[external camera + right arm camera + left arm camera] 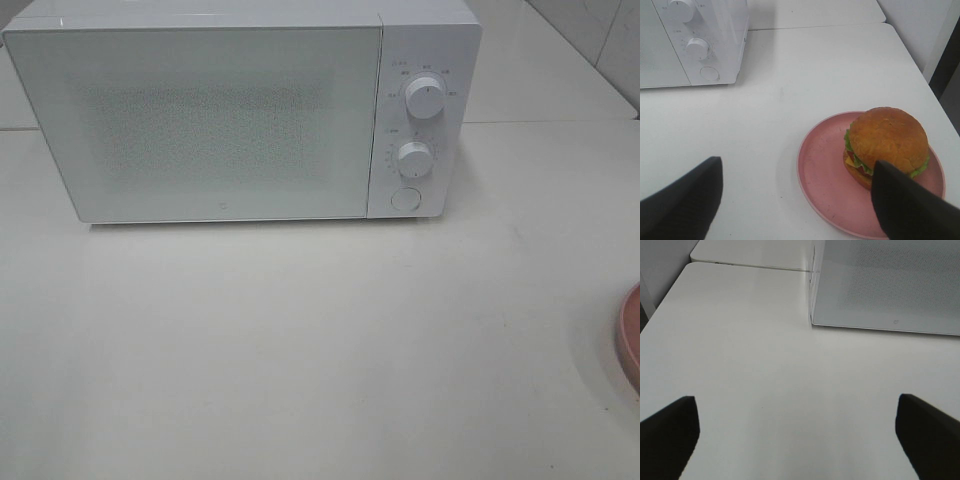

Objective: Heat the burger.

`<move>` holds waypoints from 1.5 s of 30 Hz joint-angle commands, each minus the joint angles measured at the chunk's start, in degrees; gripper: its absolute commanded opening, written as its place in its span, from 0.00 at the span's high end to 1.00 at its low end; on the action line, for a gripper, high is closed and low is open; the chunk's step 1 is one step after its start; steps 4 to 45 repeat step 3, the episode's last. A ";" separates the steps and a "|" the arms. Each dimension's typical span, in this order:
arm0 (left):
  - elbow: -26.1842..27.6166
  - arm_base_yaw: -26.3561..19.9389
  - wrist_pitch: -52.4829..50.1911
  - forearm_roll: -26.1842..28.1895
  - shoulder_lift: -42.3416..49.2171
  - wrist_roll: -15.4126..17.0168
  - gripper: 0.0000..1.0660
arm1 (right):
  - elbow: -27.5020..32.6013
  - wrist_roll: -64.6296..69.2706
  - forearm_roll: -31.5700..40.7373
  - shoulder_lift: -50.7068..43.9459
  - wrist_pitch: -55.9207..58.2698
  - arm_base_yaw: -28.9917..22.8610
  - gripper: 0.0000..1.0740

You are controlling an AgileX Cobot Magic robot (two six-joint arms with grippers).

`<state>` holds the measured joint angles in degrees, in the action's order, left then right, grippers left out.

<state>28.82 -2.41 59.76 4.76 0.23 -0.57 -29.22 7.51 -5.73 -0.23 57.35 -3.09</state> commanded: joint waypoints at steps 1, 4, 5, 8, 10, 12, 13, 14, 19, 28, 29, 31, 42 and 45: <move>-0.17 -0.23 -0.57 0.34 1.43 -0.06 0.06 | -0.11 -0.23 0.06 -0.86 -0.17 0.17 0.29; -0.17 -0.23 -0.57 0.34 1.43 -0.06 0.06 | -0.11 -0.23 0.06 -0.86 -0.17 0.17 0.29; -0.17 -0.23 -0.57 0.34 1.43 -0.06 0.06 | -0.11 -0.23 0.06 -0.86 -0.17 0.17 0.29; -0.17 -0.23 -0.57 0.34 1.43 -0.06 0.06 | -0.11 -0.23 0.06 -0.86 -0.17 0.17 0.29; -0.17 -0.23 -0.57 0.34 1.43 -0.06 0.06 | -0.11 -0.23 0.06 -0.86 -0.17 0.17 0.29; -0.17 -0.23 -0.57 0.34 1.43 -0.06 0.06 | -0.11 -0.23 0.06 -0.86 -0.17 0.17 0.29; -0.17 -0.23 -0.57 0.34 1.43 -0.06 0.06 | -0.11 -0.23 0.06 -0.86 -0.17 0.17 0.29; -0.17 -0.23 -0.57 0.34 1.43 -0.06 0.06 | -0.11 -0.23 0.06 -0.86 -0.17 0.17 0.29; -0.17 -0.23 -0.57 0.34 1.43 -0.06 0.06 | -0.11 -0.23 0.06 -0.86 -0.17 0.17 0.29; -0.17 -0.23 -0.57 0.34 1.43 -0.06 0.06 | -0.11 -0.23 0.06 -0.86 -0.17 0.17 0.29; -0.17 -0.23 -0.57 0.34 1.43 -0.06 0.06 | -0.11 -0.23 0.06 -0.86 -0.17 0.17 0.29; -0.17 -0.23 -0.57 0.34 1.43 -0.06 0.06 | -0.11 -0.23 0.06 -0.86 -0.17 0.17 0.29; -0.17 -0.23 -0.57 0.34 1.43 -0.06 0.06 | -0.11 -0.23 0.06 -0.86 -0.17 0.17 0.29; -0.17 -0.23 -0.57 0.34 1.43 -0.06 0.06 | -0.11 -0.23 0.06 -0.86 -0.17 0.17 0.29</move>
